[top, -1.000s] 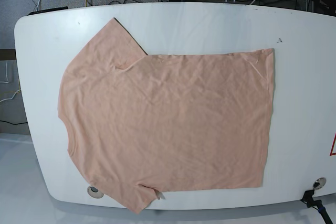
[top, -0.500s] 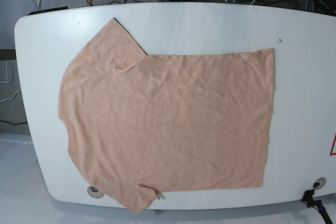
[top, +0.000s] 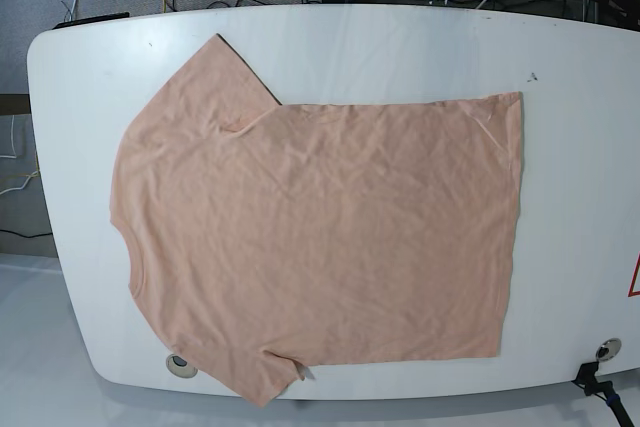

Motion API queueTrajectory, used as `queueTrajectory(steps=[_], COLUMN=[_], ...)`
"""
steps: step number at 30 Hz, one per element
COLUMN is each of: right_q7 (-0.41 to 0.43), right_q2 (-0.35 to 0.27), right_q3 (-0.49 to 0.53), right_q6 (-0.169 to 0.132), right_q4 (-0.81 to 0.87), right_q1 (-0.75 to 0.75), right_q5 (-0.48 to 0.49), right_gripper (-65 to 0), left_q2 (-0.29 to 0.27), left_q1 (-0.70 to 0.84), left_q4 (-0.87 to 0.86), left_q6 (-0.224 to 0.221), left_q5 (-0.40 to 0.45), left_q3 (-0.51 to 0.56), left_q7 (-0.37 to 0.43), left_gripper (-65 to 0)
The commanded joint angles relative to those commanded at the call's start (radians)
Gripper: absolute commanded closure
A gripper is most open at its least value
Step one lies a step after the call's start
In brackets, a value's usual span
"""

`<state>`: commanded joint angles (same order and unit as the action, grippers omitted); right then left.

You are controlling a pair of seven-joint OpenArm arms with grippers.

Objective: Fold the T-shirt properly

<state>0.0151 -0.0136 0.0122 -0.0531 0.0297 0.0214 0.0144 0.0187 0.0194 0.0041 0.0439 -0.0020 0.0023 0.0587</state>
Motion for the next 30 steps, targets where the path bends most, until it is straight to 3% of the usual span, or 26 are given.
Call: queueTrajectory(steps=[26,30], right_q7=[0.000,0.009], right_q2=[-0.012,-0.019], right_q3=[-0.004,-0.006], right_q6=[0.001,-0.014], right_q4=[0.019,0.031], right_q1=[0.072,0.068], right_q5=[-0.003,-0.010], right_gripper=[0.0,-0.3], left_q2=[0.015,0.015], left_q1=[0.057,0.067], left_q4=[0.011,0.031], left_q6=[0.004,0.004], left_q5=[0.005,0.003], left_q3=[0.005,-0.001], left_q7=[0.000,-0.002], left_gripper=[-1.3,-0.1])
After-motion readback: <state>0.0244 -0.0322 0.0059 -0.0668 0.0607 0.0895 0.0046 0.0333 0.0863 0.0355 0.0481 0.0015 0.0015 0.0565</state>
